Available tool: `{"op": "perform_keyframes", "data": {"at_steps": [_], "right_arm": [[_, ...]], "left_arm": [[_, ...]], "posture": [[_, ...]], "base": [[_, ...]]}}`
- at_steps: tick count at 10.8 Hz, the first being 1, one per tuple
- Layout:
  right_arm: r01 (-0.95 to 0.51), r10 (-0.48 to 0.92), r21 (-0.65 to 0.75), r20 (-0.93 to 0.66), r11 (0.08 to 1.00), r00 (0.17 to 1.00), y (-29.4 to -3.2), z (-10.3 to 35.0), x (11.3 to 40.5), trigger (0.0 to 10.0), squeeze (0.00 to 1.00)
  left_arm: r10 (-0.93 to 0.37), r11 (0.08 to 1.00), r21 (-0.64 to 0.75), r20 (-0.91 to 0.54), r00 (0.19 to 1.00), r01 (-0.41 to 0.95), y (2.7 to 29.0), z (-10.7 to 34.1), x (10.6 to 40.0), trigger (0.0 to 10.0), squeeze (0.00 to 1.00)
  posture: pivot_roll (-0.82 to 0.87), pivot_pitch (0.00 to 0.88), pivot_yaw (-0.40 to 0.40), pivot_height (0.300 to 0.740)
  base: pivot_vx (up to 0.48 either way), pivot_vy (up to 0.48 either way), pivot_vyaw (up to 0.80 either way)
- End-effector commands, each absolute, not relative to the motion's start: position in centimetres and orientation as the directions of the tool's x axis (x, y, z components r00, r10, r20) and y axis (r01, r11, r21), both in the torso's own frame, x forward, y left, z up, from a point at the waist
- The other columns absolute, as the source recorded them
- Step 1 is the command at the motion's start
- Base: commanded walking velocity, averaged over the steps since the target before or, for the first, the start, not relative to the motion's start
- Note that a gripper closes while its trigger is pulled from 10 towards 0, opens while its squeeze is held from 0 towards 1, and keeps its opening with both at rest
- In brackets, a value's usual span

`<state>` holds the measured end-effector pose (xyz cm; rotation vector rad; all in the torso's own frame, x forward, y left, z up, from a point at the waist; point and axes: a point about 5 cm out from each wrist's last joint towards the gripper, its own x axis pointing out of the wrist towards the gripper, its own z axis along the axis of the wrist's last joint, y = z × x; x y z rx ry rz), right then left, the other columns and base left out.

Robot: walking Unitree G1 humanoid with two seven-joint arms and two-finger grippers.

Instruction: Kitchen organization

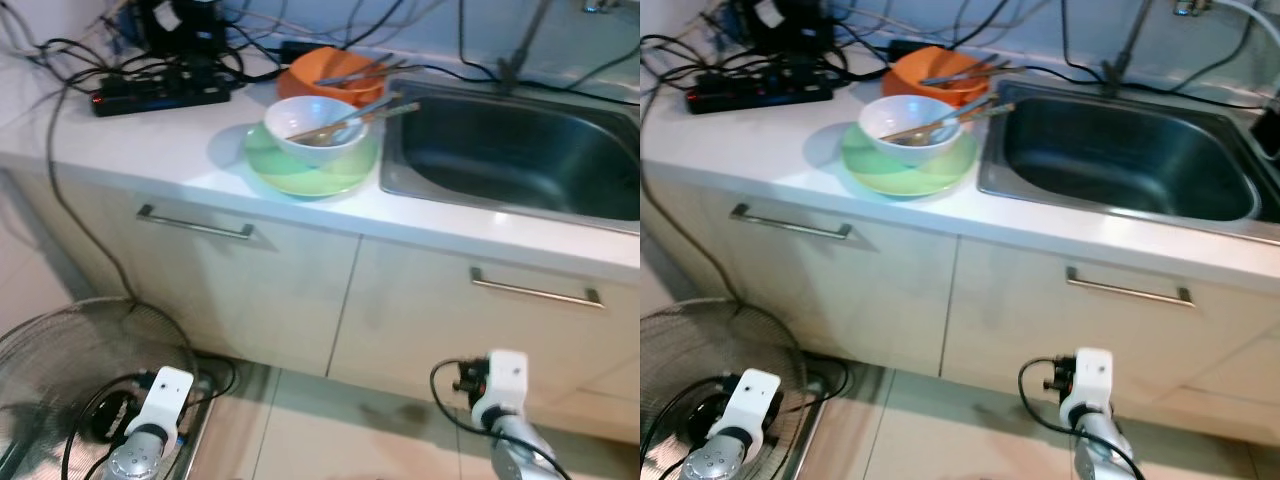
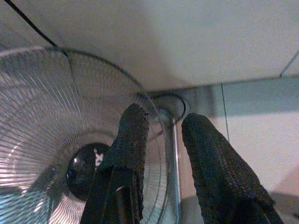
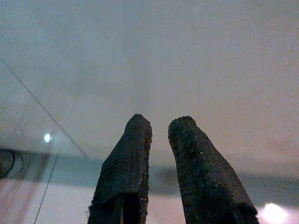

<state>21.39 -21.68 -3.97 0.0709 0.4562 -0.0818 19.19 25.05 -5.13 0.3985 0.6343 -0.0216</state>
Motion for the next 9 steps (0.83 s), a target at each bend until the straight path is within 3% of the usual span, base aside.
{"op": "perform_keyframes", "data": {"at_steps": [1,2,3,5,9], "right_arm": [[0.09,-0.066,0.04,-0.407,0.995,0.911,-22.0,-3.7,21.1,10.0,0.0],[0.081,-0.066,0.023,-0.367,0.996,0.928,-22.1,-3.2,20.7,10.0,0.0],[0.042,-0.047,-0.022,-0.28,0.999,0.959,-22.2,-1.7,20.3,10.0,0.0],[0.072,-0.077,-0.044,-0.128,0.996,0.989,-23.0,2.1,20.3,10.0,0.0],[0.077,-0.07,-0.117,0.065,0.99,0.995,-23.2,9.4,20.5,10.0,0.0]], "left_arm": [[0.075,0.928,0.342,-0.557,0.827,0.146,24.8,-5.0,19.2,10.0,0.0],[0.015,0.925,0.354,-0.407,0.913,0.142,22.7,-2.4,22.4,10.0,0.0],[0.007,0.925,0.369,-0.248,0.969,0.088,22.1,0.4,23.1,10.0,0.0],[0.033,0.93,0.368,-0.11,0.993,0.01,22.8,2.9,23.1,10.0,0.0],[0.021,0.923,0.38,0.106,0.994,-0.06,21.3,9.5,23.9,10.0,0.0]], "posture": [[0.0,0.047,-0.061,0.74],[0.0,0.052,-0.066,0.74],[0.0,0.062,-0.072,0.74],[0.0,0.077,-0.079,0.74],[-0.02,0.098,-0.088,0.74]], "base": [[0.0,0.0,0.0],[0.0,0.0,0.0],[0.0,0.0,0.0],[0.0,0.0,0.0],[0.0,0.0,0.0]]}}
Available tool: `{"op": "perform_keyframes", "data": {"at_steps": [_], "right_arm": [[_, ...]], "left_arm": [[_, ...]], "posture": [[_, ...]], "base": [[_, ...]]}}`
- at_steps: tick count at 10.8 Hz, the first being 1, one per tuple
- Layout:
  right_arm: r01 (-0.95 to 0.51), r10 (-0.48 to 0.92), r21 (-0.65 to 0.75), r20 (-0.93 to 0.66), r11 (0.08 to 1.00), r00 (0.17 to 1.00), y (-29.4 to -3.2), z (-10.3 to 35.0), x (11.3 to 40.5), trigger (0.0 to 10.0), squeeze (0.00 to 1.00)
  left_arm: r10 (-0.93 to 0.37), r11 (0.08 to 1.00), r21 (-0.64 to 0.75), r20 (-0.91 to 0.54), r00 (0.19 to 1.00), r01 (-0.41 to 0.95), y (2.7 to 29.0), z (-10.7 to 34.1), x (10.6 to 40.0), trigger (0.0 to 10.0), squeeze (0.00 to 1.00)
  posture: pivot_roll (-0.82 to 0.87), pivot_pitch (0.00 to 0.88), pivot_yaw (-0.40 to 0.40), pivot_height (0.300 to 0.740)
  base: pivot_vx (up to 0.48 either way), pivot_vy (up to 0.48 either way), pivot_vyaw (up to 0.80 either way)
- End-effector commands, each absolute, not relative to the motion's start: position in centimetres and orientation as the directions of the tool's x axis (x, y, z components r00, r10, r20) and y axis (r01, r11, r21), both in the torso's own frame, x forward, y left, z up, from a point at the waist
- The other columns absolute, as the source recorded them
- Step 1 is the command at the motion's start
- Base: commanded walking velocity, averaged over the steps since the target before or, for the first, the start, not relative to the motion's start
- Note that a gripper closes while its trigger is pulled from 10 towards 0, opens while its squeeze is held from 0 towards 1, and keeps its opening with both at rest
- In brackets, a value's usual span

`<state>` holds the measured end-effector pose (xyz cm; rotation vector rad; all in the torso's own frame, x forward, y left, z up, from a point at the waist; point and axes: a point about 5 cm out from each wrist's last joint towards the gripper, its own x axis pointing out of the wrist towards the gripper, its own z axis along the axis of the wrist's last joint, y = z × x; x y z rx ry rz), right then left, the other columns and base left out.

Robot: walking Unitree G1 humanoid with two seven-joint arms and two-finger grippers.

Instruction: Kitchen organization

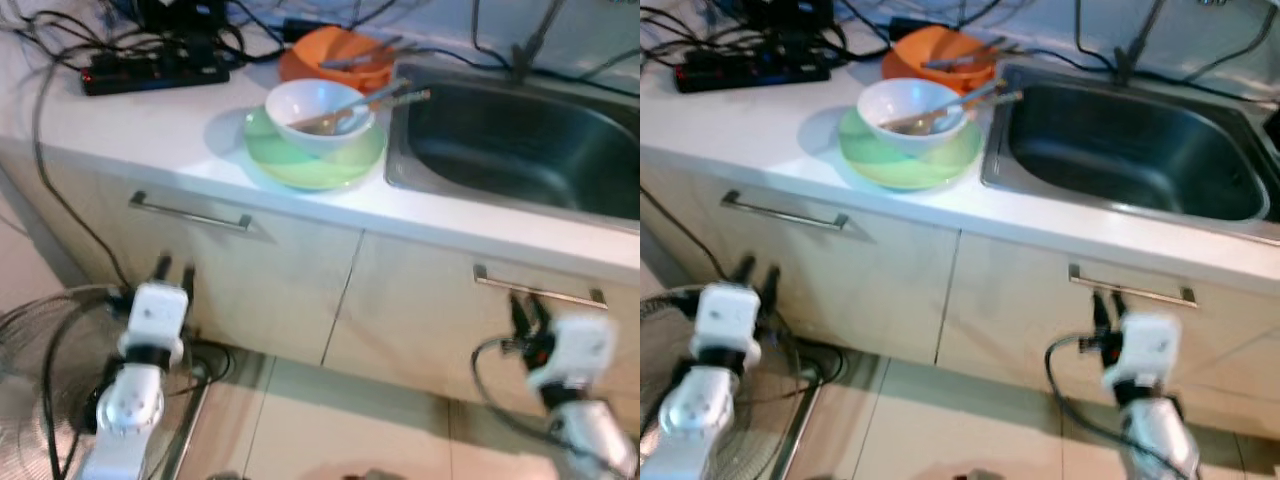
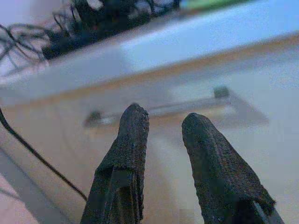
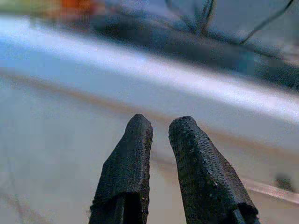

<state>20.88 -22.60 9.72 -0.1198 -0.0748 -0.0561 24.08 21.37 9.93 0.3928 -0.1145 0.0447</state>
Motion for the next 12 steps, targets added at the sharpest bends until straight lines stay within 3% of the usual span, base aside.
{"op": "perform_keyframes", "data": {"at_steps": [1,2,4,7,9,12], "right_arm": [[0.076,-0.06,-0.115,0.13,0.99,0.99,-22.8,11.8,21.5,10.0,0.0],[0.075,-0.057,-0.109,0.155,0.991,0.986,-22.6,12.7,21.9,10.0,0.0],[0.028,-0.019,-0.031,0.267,0.999,0.964,-20.4,17.1,25.5,10.0,0.0],[-0.047,0.018,0.09,0.299,0.995,0.954,-16.7,19.3,29.1,10.0,0.0],[-0.095,0.067,0.085,0.291,0.992,0.954,-14.6,19.7,30.5,10.0,0.0],[-0.103,0.076,0.086,0.271,0.991,0.959,-13.7,19.7,31.7,10.0,0.0]], "left_arm": [[0.012,0.923,0.378,0.174,0.985,-0.078,20.8,11.8,24.7,10.0,0.0],[0.009,0.923,0.376,0.195,0.981,-0.083,20.6,12.7,25.1,10.0,0.0],[-0.035,0.948,0.313,0.296,0.954,-0.063,18.3,17.2,27.7,10.0,0.0],[-0.07,0.978,0.209,0.328,0.942,0.0,14.9,19.0,30.2,10.0,0.0],[-0.075,0.975,0.222,0.361,0.929,-0.007,14.3,20.4,31.3,10.0,0.0],[-0.099,0.974,0.228,0.374,0.922,0.012,13.5,20.9,31.6,10.0,0.0]], "posture": [[-0.02,0.101,-0.089,0.74],[-0.02,0.1,-0.089,0.74],[-0.01,0.093,-0.084,0.74],[0.01,0.084,-0.087,0.74],[0.01,0.079,-0.089,0.74],[0.02,0.08,-0.088,0.74]], "base": [[0.0,0.0,0.0],[0.0,0.0,0.0],[0.0,0.0,0.0],[0.0,0.0,0.0],[0.0,0.0,0.0],[0.0,0.0,0.0]]}}
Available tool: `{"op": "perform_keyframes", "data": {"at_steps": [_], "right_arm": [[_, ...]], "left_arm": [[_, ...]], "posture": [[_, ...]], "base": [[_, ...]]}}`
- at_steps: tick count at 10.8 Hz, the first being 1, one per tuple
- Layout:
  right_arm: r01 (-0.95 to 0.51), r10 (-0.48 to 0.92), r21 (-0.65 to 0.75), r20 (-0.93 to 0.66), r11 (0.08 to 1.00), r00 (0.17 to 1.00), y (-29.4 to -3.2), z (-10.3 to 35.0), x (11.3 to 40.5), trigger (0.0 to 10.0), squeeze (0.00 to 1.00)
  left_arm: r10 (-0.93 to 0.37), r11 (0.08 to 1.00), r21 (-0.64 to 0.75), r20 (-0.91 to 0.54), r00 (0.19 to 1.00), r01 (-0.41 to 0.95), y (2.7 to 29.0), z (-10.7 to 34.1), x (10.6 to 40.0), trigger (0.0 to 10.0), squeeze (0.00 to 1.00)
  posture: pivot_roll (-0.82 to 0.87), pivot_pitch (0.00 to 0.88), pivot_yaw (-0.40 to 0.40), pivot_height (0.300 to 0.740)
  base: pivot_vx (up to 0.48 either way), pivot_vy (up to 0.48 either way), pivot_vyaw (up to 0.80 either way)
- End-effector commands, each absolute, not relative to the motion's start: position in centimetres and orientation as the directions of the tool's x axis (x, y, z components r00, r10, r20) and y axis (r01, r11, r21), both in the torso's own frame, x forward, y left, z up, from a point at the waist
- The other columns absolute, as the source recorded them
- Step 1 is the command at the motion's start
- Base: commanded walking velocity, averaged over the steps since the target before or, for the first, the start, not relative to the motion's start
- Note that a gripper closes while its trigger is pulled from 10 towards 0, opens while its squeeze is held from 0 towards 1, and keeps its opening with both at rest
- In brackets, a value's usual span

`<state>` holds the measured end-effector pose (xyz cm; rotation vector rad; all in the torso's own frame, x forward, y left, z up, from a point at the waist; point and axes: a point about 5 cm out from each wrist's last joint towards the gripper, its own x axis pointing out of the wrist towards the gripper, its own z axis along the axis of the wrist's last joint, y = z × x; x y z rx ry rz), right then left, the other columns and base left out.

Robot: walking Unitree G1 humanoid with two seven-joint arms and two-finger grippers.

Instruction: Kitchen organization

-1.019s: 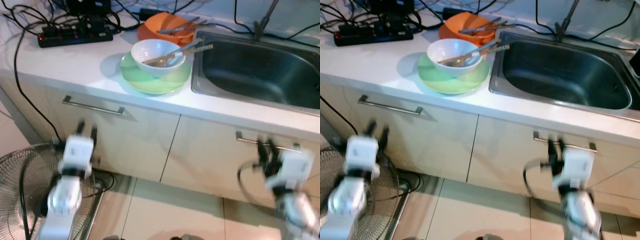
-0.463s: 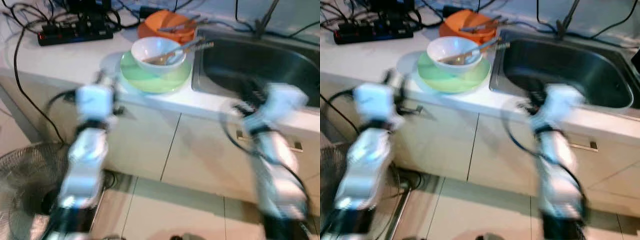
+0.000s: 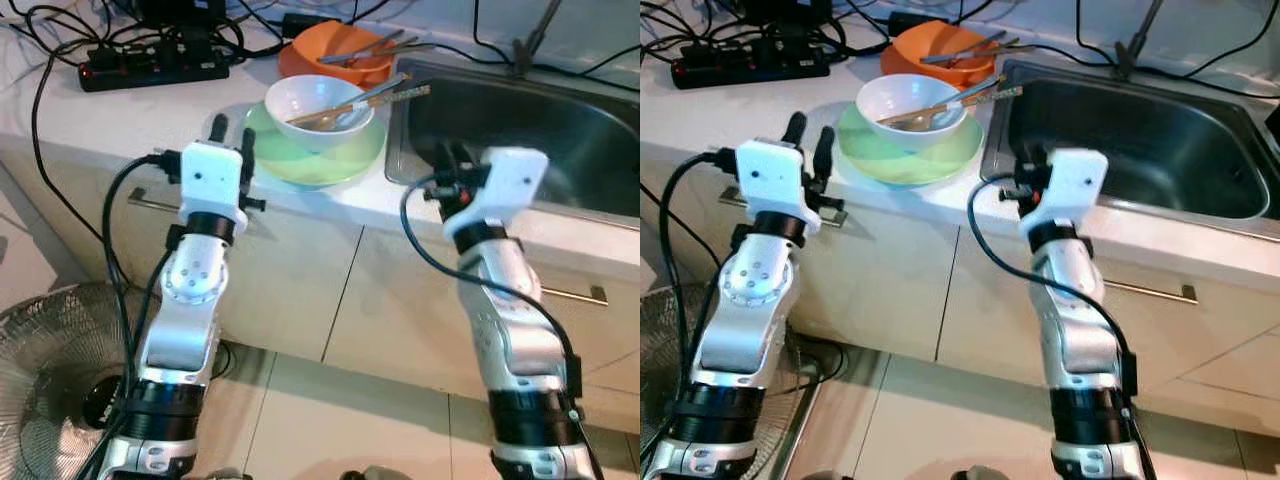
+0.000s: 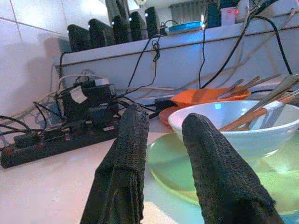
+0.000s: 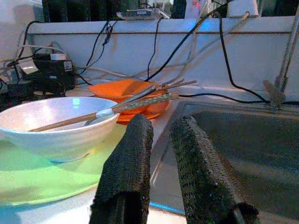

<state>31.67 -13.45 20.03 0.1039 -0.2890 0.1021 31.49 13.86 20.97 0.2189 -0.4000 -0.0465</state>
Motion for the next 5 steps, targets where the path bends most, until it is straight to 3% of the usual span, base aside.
{"op": "perform_keyframes", "data": {"at_steps": [1,2,5], "right_arm": [[-0.104,0.078,0.086,0.268,0.991,0.96,-13.61,19.7,31.87,10.0,0.0],[-0.107,0.08,0.084,0.281,0.991,0.956,-13.62,19.73,31.86,10.0,0.0],[-0.117,0.085,0.097,0.281,0.988,0.956,-13.33,19.55,31.87,10.0,0.0]], "left_arm": [[-0.096,0.973,0.23,0.374,0.922,0.009,13.62,20.87,31.65,10.0,0.0],[-0.096,0.974,0.228,0.372,0.923,0.009,13.64,20.84,31.67,10.0,0.0],[-0.098,0.974,0.227,0.37,0.924,0.012,13.65,20.69,31.6,10.0,0.0]], "posture": [[0.02,0.08,-0.089,0.74],[0.02,0.08,-0.089,0.74],[0.02,0.067,-0.088,0.74]], "base": [[0.0,-0.334,-0.8],[0.0,-0.341,-0.4],[0.0,-0.344,0.0]]}}
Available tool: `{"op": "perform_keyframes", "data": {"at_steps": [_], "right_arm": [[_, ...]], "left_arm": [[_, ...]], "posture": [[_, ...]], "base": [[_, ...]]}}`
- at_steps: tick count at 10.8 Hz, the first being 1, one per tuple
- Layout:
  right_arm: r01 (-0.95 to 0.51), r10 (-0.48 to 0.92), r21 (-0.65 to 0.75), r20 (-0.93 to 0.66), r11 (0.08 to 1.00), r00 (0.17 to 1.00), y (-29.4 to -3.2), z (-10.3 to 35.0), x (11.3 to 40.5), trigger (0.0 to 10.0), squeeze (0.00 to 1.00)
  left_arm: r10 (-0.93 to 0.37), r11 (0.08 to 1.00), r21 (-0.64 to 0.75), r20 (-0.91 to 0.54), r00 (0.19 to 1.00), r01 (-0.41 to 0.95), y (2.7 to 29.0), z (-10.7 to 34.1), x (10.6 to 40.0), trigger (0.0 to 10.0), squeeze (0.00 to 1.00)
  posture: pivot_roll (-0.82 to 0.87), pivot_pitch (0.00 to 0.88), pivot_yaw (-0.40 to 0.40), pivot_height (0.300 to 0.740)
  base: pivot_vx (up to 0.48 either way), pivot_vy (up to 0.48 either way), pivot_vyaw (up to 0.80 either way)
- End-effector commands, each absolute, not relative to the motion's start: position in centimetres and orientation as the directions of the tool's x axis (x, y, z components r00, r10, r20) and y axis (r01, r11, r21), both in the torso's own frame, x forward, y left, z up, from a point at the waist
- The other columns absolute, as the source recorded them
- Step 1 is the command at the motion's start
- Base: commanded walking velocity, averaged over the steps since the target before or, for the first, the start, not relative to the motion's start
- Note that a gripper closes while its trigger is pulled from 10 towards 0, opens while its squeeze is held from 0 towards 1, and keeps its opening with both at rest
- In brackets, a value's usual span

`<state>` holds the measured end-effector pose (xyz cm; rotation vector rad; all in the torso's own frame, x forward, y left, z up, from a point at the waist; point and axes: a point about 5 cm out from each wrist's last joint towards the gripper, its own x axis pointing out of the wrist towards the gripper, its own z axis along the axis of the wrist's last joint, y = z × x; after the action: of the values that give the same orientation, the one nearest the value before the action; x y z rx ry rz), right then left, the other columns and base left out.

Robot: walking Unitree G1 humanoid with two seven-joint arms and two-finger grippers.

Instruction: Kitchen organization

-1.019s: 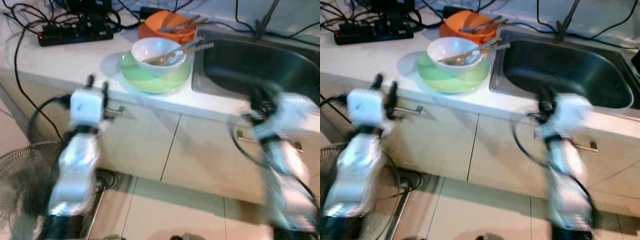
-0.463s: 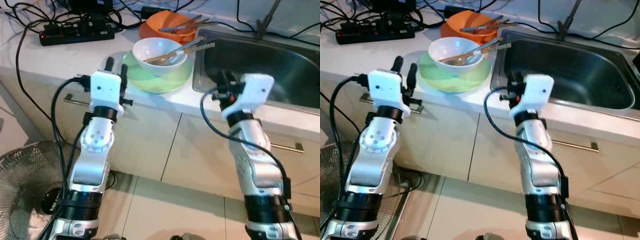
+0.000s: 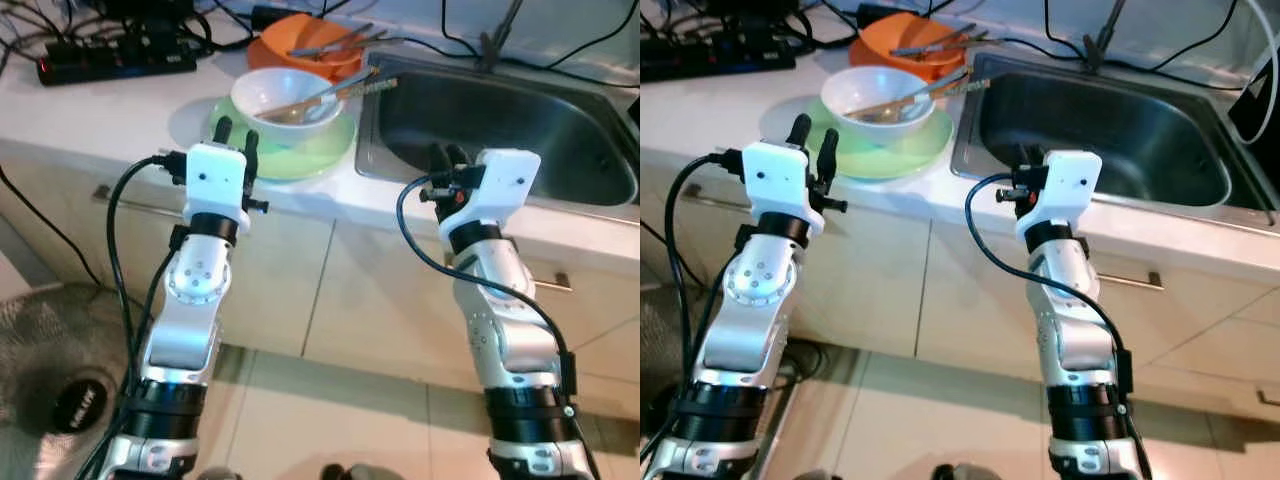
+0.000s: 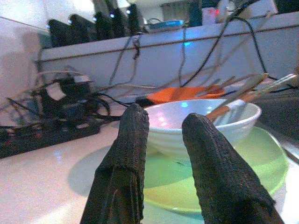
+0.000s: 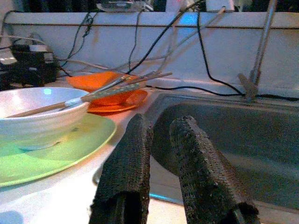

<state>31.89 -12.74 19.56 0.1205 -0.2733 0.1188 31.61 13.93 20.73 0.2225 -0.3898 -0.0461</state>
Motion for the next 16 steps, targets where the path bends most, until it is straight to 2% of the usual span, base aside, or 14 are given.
{"op": "perform_keyframes", "data": {"at_steps": [1,2,10,13,16], "right_arm": [[-0.121,0.088,0.101,0.28,0.988,0.956,-13.22,19.48,31.83,10.0,0.0],[-0.125,0.091,0.103,0.28,0.987,0.956,-13.13,19.45,31.79,10.0,0.0],[-0.146,0.116,0.094,0.27,0.985,0.956,-12.71,19.18,31.86,10.0,0.0],[-0.15,0.117,0.106,0.269,0.983,0.956,-12.62,19.15,31.8,10.0,0.0],[-0.153,0.121,0.101,0.27,0.983,0.955,-12.55,19.14,31.84,10.0,0.0]], "left_arm": [[-0.096,0.974,0.227,0.371,0.924,0.011,13.7,20.66,31.54,10.0,0.0],[-0.096,0.974,0.227,0.371,0.924,0.01,13.71,20.65,31.51,10.0,0.0],[-0.069,0.981,0.193,0.355,0.933,-0.001,14.01,20.62,31.7,10.0,0.0],[-0.062,0.982,0.189,0.355,0.933,-0.006,14.09,20.71,31.72,10.0,0.0],[-0.058,0.982,0.189,0.357,0.932,-0.012,14.19,20.8,31.76,10.0,0.0]], "posture": [[0.02,0.064,-0.09,0.74],[0.02,0.063,-0.089,0.74],[0.02,0.077,-0.091,0.74],[0.02,0.082,-0.091,0.74],[0.02,0.083,-0.09,0.74]], "base": [[0.0,-0.349,0.0],[0.0,-0.349,0.0],[0.0,0.0,-0.08],[0.28,0.0,0.0],[0.329,0.0,-0.43]]}}
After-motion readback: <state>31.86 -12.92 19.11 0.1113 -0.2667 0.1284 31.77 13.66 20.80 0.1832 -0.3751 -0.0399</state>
